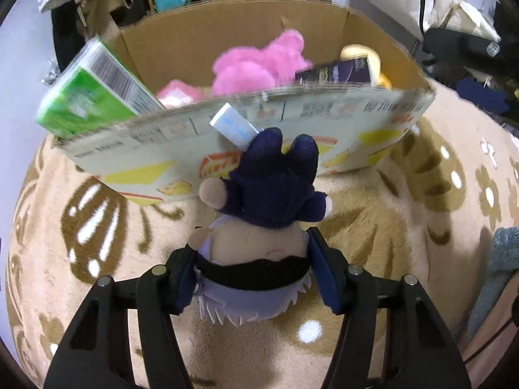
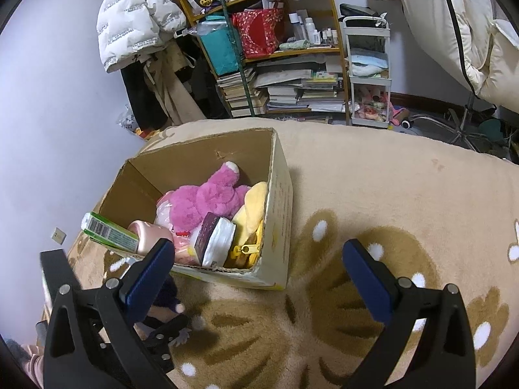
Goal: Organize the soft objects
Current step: 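Lift the doll with the left tool and carry it over the box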
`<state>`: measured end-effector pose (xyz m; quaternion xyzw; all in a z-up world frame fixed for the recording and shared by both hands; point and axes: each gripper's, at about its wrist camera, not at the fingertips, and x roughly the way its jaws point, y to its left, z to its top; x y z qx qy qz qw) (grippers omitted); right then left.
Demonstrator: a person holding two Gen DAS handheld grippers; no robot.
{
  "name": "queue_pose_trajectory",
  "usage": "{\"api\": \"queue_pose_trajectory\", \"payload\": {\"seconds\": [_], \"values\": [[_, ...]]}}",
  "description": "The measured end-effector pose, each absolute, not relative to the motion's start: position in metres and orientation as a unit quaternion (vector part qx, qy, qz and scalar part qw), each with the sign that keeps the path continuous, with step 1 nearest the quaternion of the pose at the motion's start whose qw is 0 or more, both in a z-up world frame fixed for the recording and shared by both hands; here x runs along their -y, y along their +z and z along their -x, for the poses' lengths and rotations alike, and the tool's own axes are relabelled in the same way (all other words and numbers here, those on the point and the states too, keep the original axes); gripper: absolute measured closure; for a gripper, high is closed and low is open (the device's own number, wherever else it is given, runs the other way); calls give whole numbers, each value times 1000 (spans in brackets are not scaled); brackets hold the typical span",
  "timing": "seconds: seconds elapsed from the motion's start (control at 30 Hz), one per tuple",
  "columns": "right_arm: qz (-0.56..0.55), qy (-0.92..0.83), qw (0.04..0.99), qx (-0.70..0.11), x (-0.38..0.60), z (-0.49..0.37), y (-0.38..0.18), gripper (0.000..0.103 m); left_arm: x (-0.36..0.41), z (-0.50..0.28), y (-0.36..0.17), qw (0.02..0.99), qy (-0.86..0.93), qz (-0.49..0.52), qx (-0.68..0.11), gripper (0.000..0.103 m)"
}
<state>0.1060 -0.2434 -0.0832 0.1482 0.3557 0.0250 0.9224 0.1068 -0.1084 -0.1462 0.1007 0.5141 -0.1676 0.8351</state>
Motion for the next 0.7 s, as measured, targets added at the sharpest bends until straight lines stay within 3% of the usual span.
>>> {"api": "queue_pose_trajectory", "payload": {"seconds": [0.37,0.7], "values": [[-165,26,929,-331,247,-96,-73,0,102,-90,-66,904,-155,-110,-382,43],[-173,39,931,-318,246,-88,-66,0,90,-125,-18,927,-135,-102,-336,42]]}}
